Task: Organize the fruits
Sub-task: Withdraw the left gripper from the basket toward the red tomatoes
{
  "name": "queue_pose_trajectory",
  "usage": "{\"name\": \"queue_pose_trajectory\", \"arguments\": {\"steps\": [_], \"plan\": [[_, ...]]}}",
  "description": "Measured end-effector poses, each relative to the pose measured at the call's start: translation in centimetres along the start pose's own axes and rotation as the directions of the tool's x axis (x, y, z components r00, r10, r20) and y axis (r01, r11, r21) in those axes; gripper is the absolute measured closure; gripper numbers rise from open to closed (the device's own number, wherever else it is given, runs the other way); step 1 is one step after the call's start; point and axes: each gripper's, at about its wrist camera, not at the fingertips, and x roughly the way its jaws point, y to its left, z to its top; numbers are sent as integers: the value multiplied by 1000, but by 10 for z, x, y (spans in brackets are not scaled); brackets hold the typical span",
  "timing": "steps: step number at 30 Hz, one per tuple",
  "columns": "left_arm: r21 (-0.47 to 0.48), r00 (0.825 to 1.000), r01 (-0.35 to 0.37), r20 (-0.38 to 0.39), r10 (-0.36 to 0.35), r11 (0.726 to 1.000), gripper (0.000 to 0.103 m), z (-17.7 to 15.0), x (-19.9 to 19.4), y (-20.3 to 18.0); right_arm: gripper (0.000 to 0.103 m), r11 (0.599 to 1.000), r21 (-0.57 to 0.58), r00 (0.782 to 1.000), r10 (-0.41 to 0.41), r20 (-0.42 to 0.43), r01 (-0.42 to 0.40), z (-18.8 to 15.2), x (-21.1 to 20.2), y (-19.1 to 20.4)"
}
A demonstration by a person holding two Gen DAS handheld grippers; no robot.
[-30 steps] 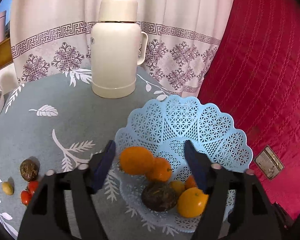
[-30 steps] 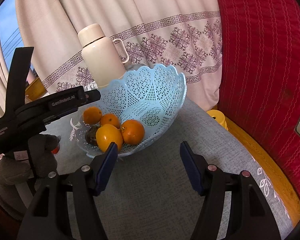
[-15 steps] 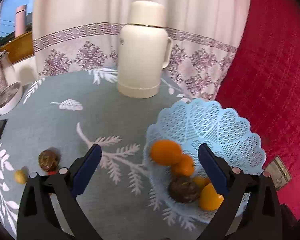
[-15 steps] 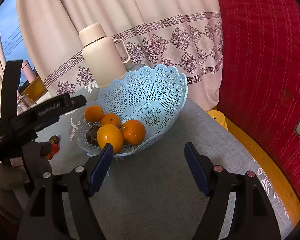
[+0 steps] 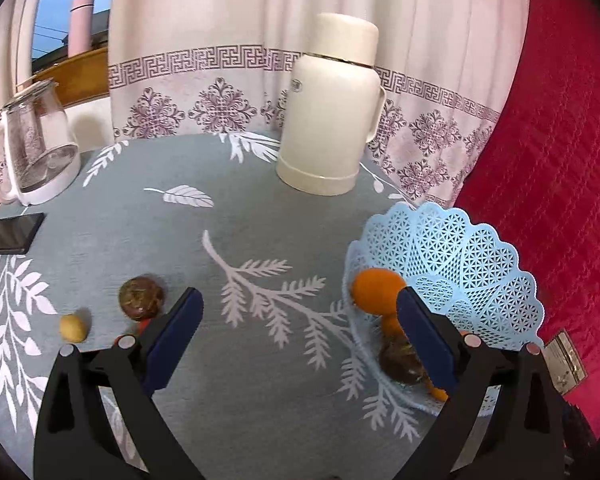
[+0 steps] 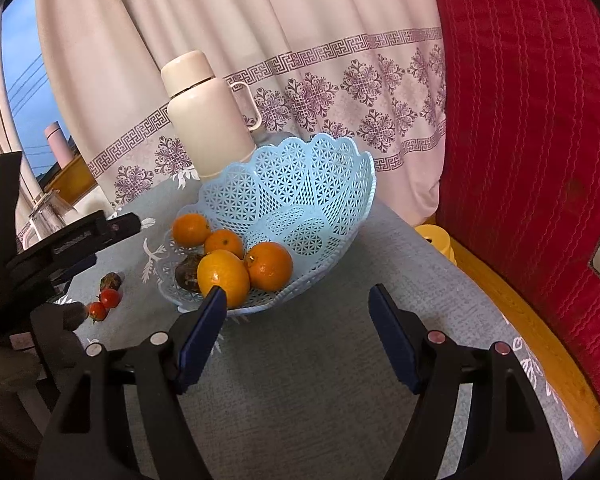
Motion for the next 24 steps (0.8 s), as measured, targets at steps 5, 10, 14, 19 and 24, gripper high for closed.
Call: {"name": "queue_pose_trajectory", "arguments": {"steps": [5,10,14,19,24], "plan": [[-16,1000,-7,3,7,1000,5,-2,-9,11,30,1000,-5,1000,-6,-1,6,0,-1,2],[-27,1000,-18,6,19,999,5,-6,-18,25,30,1000,2,1000,0,-18,0,2,-1,0],[-46,999,-34,5,34,998,5,-9,-25,40,30,1000,-4,1000,1,-24,-1,1,-4,3],[-83,998,-56,0,56,995,3,-17,-33,64,30,1000,-1,1000,10,-29,-11,0,-10,5],[-102,996,-89,-9,89,991,3,-25,-39,83,25,999,-3,999,35,-33,-36,-2,-15,12]]}}
